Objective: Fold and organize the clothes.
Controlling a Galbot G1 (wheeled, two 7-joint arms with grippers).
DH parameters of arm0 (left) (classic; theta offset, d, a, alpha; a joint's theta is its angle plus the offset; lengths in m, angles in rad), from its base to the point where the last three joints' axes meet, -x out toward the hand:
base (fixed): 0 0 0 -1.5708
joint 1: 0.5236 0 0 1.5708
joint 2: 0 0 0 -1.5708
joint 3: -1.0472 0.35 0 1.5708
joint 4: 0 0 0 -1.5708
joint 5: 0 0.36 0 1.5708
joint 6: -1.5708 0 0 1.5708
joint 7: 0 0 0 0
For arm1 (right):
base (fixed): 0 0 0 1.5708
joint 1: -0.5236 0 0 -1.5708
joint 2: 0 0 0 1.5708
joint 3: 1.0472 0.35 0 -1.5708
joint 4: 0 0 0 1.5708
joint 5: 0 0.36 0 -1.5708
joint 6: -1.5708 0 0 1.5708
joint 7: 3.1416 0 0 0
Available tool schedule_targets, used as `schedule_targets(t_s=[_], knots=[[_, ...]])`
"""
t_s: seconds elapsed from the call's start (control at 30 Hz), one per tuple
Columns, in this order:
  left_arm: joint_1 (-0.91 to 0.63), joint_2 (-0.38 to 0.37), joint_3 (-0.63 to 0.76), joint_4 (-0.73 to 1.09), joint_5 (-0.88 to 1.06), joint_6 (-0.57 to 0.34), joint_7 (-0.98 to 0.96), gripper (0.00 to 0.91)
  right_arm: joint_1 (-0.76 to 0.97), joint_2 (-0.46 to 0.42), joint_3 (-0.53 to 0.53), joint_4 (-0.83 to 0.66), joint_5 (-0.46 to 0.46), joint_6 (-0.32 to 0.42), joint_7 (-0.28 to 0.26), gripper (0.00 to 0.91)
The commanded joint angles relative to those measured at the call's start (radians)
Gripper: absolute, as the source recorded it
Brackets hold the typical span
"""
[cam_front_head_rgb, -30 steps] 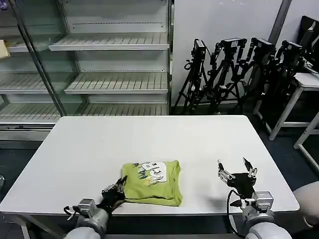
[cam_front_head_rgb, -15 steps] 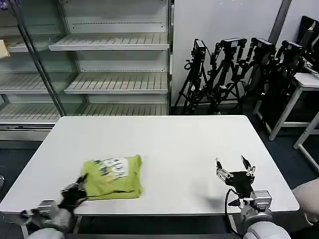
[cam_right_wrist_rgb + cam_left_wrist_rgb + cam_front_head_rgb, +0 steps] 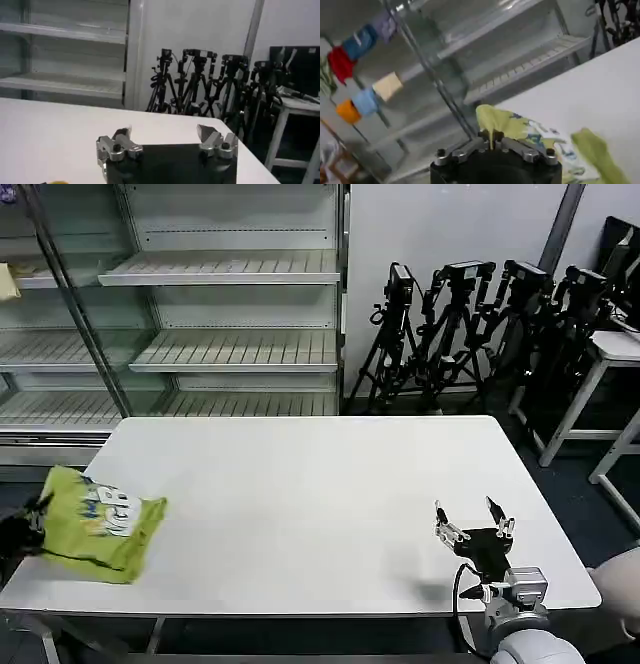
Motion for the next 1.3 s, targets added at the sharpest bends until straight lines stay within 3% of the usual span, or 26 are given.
schedule_targets(t_s=[0.03, 0.2, 0.27, 0.3, 0.33, 0.5, 0.67, 0.93, 1.0, 1.03, 1.07, 1.1, 1.3], knots=[[-0.022, 0.110, 0.110, -0.218, -0.051, 0.019, -0.019, 0.010, -0.005, 0.000, -0.001, 0.000, -0.005, 0.000, -0.001, 0.907], [-0.025, -0.073, 0.528, -0.386, -0.039, 0.059, -0.091, 0.010, -0.013, -0.004, 0.013, 0.008, -0.009, 0.000, -0.001, 0.907], [-0.024, -0.119, 0.602, -0.425, -0.043, 0.088, -0.117, 0.000, -0.014, -0.009, 0.016, 0.013, -0.010, 0.000, 0.000, 0.907], [-0.028, -0.178, 0.666, -0.447, -0.053, 0.111, -0.138, 0.010, 0.008, -0.014, 0.011, -0.001, -0.005, -0.009, -0.003, 0.907], [-0.035, -0.182, 0.701, -0.453, -0.066, 0.120, -0.151, 0.000, 0.008, -0.013, 0.010, -0.008, -0.017, -0.006, -0.005, 0.907], [-0.024, -0.323, 0.894, -0.441, -0.067, 0.132, -0.325, 0.000, -0.003, -0.012, 0.018, -0.005, -0.021, 0.001, -0.006, 0.907], [-0.097, -0.387, 0.963, -0.370, -0.119, 0.131, -0.456, 0.000, 0.008, -0.015, 0.032, 0.005, -0.029, -0.007, -0.010, 0.907], [-0.185, -0.453, 1.021, -0.256, -0.117, 0.130, -0.457, 0.010, 0.030, -0.027, 0.059, 0.011, -0.055, -0.008, -0.024, 0.907], [-0.208, -0.468, 1.040, -0.238, -0.117, 0.127, -0.455, 0.020, 0.040, -0.030, 0.056, 0.014, -0.053, 0.001, -0.003, 0.907], [-0.217, -0.479, 1.051, -0.231, -0.111, 0.128, -0.457, 0.171, 0.047, -0.031, 0.053, 0.008, -0.052, 0.016, 0.004, 0.907], [-0.220, -0.491, 1.061, -0.224, -0.101, 0.130, -0.458, 0.736, 0.055, -0.032, 0.055, 0.003, -0.053, 0.016, 0.001, 0.907], [-0.222, -0.501, 1.069, -0.220, -0.097, 0.128, -0.456, 0.907, 0.063, -0.035, 0.055, -0.002, -0.054, 0.014, -0.008, 0.907], [-0.237, -0.594, 1.087, -0.196, -0.087, 0.098, -0.440, 0.907, 0.110, -0.042, 0.052, -0.033, -0.050, 0.018, -0.018, 0.907]])
